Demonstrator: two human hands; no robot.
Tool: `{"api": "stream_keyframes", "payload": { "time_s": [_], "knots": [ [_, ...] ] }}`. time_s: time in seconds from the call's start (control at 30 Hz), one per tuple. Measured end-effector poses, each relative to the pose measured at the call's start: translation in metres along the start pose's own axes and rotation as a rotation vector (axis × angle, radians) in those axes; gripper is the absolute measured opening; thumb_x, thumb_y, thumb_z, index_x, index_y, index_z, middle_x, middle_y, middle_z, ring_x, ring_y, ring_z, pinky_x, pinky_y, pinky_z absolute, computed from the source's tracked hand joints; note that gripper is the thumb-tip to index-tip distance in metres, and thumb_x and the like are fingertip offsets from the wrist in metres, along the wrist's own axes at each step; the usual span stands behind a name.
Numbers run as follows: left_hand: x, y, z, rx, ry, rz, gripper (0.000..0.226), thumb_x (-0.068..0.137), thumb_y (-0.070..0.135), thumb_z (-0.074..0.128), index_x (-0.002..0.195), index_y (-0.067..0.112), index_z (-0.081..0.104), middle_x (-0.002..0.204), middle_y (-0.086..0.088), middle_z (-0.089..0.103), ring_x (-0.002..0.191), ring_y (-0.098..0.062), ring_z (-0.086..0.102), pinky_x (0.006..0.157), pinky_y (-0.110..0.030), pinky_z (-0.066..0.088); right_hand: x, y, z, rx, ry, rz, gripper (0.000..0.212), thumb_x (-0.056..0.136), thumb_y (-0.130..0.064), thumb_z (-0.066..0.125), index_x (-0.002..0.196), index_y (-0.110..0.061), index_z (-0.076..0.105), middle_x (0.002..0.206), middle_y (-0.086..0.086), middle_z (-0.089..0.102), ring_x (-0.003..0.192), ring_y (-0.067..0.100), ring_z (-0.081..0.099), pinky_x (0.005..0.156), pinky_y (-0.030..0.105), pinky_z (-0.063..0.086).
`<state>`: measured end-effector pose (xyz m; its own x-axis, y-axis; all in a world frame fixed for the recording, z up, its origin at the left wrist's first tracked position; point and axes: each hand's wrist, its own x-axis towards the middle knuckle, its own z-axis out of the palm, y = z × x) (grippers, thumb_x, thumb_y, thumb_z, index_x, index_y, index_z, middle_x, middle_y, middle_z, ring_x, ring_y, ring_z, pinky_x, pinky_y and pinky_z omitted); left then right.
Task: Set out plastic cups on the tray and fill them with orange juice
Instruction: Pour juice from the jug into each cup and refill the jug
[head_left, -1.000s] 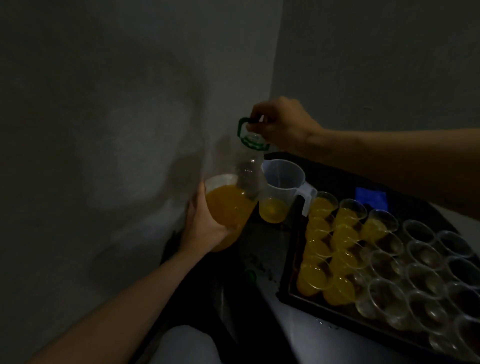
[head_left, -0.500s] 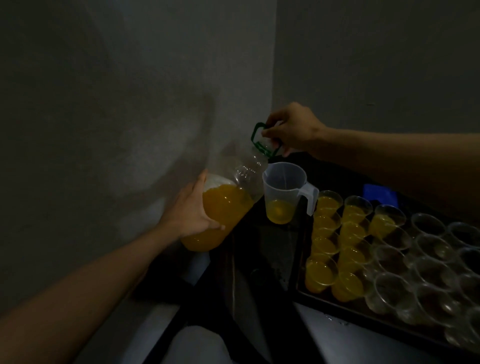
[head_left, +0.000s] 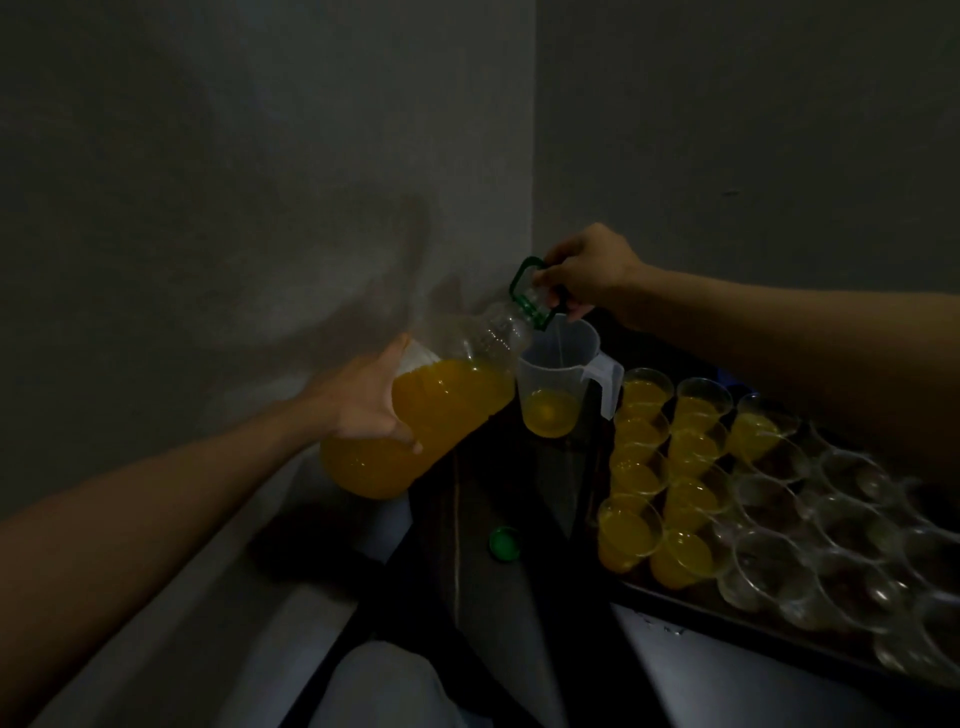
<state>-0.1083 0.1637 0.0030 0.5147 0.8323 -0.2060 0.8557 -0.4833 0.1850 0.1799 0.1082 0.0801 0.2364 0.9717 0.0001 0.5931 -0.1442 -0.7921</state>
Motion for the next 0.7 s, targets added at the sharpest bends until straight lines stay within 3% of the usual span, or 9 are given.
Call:
{"api": "stream_keyframes", "payload": {
  "time_s": [0.1, 0.23, 0.43, 0.5, 0.7],
  "knots": [
    [0.002, 0.001, -0.007, 0.04, -0.033, -0.005, 0.157, 0.035, 0.076, 0.085, 0.158, 0.036, -0.004, 0.163, -0.008, 0.031, 0.143, -0.032, 0.04, 0.11, -0.048, 0.043, 0.003, 0.005, 0.002, 0.021, 0.002, 0.013, 0.012, 0.097, -0.016, 0.064, 0.098, -0.005, 0.07, 0.073, 0.008, 0.067, 0.05, 0.008, 0.061, 0.05, 0.02, 0.054],
    [0.003, 0.003, -0.009, 0.105, -0.05, -0.029, 0.158, 0.03, 0.083, 0.078, 0.156, 0.04, -0.008, 0.162, -0.008, 0.033, 0.141, -0.033, 0.043, 0.109, -0.049, 0.045, 0.006, 0.011, 0.006, 0.012, 0.016, 0.008, 0.015, 0.097, -0.016, 0.065, 0.099, -0.002, 0.07, 0.072, 0.008, 0.067, 0.044, 0.005, 0.061, 0.048, 0.019, 0.053],
    [0.001, 0.009, -0.011, 0.18, -0.082, -0.029, 0.152, 0.043, 0.074, 0.085, 0.158, 0.035, -0.007, 0.15, -0.011, 0.05, 0.132, -0.034, 0.052, 0.104, -0.046, 0.048, 0.004, 0.016, 0.009, -0.012, 0.007, -0.008, 0.019, 0.097, -0.018, 0.064, 0.102, 0.0, 0.07, 0.079, 0.011, 0.07, 0.059, 0.012, 0.065, 0.053, 0.022, 0.058],
    [0.002, 0.011, -0.01, 0.197, -0.082, -0.026, 0.153, 0.045, 0.075, 0.085, 0.159, 0.033, -0.008, 0.137, -0.012, 0.06, 0.125, -0.034, 0.057, 0.1, -0.047, 0.05, 0.004, 0.018, 0.01, -0.048, 0.014, -0.015, 0.02, 0.097, -0.02, 0.064, 0.103, -0.002, 0.07, 0.081, 0.011, 0.071, 0.062, 0.013, 0.067, 0.058, 0.026, 0.061],
    [0.005, 0.017, -0.014, 0.248, -0.113, -0.022, 0.148, 0.053, 0.069, 0.088, 0.16, 0.03, -0.007, 0.132, -0.01, 0.062, 0.12, -0.033, 0.059, 0.094, -0.043, 0.052, 0.006, 0.027, 0.015, -0.047, 0.005, 0.02, 0.021, 0.099, -0.02, 0.06, 0.11, -0.003, 0.068, 0.088, 0.012, 0.071, 0.067, 0.014, 0.068, 0.063, 0.028, 0.061]
  ]
}}
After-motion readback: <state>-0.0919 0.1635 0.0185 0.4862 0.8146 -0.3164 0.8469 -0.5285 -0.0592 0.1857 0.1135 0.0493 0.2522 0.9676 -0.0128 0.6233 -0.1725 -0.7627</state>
